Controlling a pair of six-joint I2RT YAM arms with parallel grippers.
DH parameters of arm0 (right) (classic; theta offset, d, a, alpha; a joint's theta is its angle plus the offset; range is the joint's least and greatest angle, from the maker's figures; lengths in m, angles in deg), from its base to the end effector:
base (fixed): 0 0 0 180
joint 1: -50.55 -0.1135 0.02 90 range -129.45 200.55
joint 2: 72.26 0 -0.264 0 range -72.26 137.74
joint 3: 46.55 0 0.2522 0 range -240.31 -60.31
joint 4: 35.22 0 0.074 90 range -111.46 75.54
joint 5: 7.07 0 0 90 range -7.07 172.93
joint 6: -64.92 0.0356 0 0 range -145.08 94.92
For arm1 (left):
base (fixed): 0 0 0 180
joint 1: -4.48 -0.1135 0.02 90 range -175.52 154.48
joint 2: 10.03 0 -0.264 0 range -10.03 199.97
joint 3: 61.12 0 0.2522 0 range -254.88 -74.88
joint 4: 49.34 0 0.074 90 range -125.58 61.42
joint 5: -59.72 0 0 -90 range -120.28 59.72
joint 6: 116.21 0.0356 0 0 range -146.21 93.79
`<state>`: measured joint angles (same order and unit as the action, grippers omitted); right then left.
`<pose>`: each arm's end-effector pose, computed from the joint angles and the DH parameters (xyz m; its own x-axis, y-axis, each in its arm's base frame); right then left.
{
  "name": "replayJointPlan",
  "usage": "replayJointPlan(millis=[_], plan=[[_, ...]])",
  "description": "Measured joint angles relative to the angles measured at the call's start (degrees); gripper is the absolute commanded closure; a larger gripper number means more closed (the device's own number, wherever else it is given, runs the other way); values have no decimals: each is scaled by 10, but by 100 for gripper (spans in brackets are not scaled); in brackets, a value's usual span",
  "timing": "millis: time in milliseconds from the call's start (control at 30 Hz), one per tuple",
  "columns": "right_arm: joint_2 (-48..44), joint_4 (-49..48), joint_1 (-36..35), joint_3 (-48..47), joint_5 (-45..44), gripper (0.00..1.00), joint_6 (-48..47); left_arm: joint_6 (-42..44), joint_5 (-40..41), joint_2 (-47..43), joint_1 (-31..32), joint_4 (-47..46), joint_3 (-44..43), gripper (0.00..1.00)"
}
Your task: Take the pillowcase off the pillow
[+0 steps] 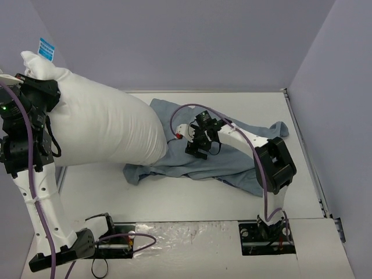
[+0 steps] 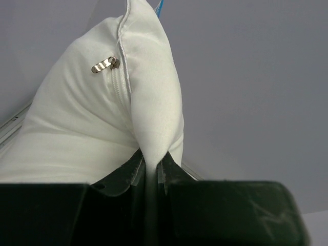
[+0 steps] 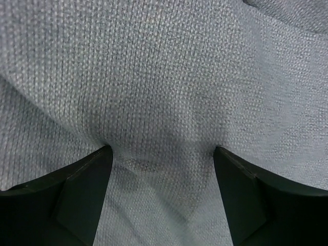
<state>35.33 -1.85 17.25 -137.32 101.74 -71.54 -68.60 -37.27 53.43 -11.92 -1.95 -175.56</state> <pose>0.3365 0.2348 0.2094 0.0595 -0.7819 -0.6206 -0.9423 0.1612 -0.2935 0.1643 0.0438 0.5525 0.1547 -0.6520 -0.7423 -0.0804 0.7405 -0.6672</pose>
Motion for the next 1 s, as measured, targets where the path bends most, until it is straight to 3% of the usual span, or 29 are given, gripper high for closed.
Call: replayJointPlan(millis=[133,233,333,367,533,633,833,1000], plan=[[9,-43,-1,27,-19,39,17,4,7,-4,0,5,3,98],[21,-66,-1,42,-33,69,30,5,10,-3,0,6,4,98],[24,-78,2,51,-41,87,44,7,14,-3,0,7,5,98],[24,-81,4,51,-42,98,48,9,15,-3,0,8,5,98],[23,-89,51,45,-11,100,80,15,22,-3,-1,8,10,98],[21,-59,105,-5,28,100,104,15,28,-2,-1,10,20,98],[8,-7,193,-226,127,100,158,7,37,-2,-1,26,62,98],[-19,8,220,-359,189,100,217,0,41,-2,-1,39,97,98]])
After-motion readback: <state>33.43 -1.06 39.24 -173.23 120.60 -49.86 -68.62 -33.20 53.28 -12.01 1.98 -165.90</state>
